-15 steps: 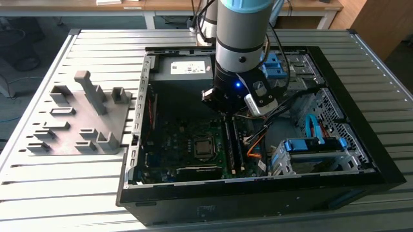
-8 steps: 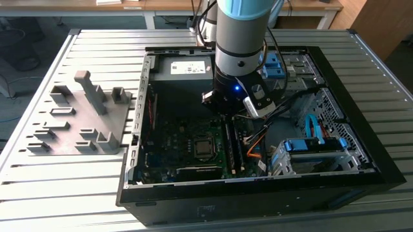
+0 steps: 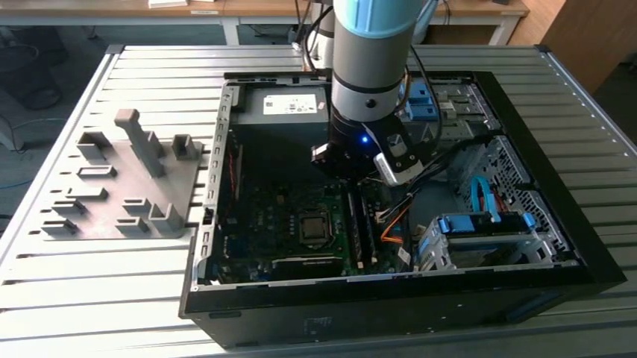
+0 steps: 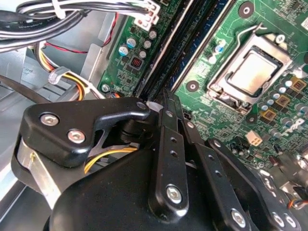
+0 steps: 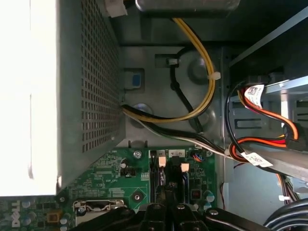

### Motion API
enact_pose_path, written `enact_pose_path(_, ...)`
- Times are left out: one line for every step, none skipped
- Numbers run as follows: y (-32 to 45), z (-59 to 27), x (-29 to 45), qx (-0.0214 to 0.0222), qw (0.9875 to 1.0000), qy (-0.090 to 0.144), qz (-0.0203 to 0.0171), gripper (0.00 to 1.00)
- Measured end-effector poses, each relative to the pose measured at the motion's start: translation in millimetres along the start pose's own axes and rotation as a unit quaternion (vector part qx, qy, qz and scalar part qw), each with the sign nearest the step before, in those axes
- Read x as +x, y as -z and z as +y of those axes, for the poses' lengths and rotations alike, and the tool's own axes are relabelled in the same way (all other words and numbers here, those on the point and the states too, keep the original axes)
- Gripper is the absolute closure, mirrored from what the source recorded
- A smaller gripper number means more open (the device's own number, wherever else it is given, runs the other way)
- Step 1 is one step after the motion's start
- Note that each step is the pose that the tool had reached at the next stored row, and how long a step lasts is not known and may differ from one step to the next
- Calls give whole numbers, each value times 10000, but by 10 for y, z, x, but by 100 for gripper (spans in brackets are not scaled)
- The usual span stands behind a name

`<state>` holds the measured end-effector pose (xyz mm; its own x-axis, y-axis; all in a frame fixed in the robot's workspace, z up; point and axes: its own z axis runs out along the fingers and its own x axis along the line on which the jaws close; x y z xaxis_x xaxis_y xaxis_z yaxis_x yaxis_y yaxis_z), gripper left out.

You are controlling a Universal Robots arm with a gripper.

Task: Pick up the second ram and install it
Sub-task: 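Press down the second ram until it locks into place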

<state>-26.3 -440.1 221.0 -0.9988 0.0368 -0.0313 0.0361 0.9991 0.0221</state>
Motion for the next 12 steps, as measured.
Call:
enact_pose_path(-6, -1, 0, 1, 10000, 0, 0, 90)
enact_pose_path(-9, -1, 0, 1, 10000, 0, 0, 90)
enact_pose_path(-13, -1, 0, 1, 10000, 0, 0, 90)
enact_pose_path(-17, 0, 0, 0, 10000, 0, 0, 90)
enact_pose_path(-19, -1, 1, 0, 10000, 0, 0, 90)
enact_pose_path(-20, -1, 1, 0, 10000, 0, 0, 90)
enact_pose_path(-20, -1, 1, 0, 10000, 0, 0, 90)
enact_pose_path(-21, -1, 1, 0, 10000, 0, 0, 90)
enact_pose_path(-21, 0, 1, 0, 10000, 0, 0, 90)
enact_pose_path(-23, 0, 1, -1, 10000, 0, 0, 90)
enact_pose_path(-31, 0, 1, -3, 10000, 0, -1, 90)
enact_pose_path(-34, -1, 1, -1, 10000, 0, 0, 90)
